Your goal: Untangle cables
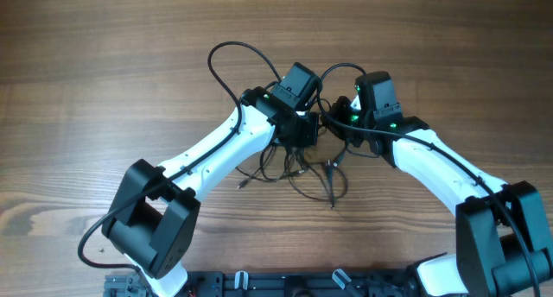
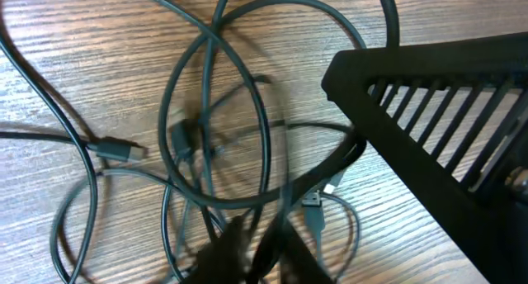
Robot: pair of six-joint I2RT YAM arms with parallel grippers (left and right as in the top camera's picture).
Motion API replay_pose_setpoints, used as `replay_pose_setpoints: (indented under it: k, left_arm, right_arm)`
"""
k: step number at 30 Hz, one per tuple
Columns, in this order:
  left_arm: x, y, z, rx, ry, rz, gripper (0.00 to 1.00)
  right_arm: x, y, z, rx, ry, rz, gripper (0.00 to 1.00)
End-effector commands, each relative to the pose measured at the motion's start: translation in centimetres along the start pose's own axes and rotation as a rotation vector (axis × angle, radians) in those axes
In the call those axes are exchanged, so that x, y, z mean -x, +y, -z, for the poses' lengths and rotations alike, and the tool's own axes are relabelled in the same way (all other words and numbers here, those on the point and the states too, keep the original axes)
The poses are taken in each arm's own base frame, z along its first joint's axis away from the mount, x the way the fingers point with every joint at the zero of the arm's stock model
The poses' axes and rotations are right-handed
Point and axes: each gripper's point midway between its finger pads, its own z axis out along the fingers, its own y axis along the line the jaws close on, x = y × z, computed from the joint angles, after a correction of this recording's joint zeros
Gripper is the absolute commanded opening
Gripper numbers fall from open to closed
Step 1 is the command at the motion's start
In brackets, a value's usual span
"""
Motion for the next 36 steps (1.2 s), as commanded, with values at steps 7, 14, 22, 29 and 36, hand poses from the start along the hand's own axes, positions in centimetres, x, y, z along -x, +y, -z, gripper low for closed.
replay_pose_setpoints:
  k: [7,14,22,29,36]
  left_arm:
    - [1.4,7.6,1.0,0.136,0.020,0.165,0.04]
    - [1.8,12.4,2.2,0.202,0.033,0.282,0.04]
    - [1.7,17.1,3.6,0.238,0.052,0.388,0.04]
    - [2.1,21.4,5.6,0.255,0.026,0.459,0.04]
    - [3.0,26.2,11.7,0.259,-0.134,0.604,0.04]
  right_arm:
    - [0.4,-1.8,0.0,-0.057,0.007,-0.025,0.04]
    - [2.0,-7.5,1.6,-0.250,-0.041,-0.134,0.04]
    - [5.8,-15.6,6.1,-0.394,-0.111,-0.345,0.04]
    - [9.3,-18.1,9.5,-0.222,-0.128,-0.388,0.04]
    - [12.8,-19.5,15.7,-0.089,-0.288,-0.413,0.04]
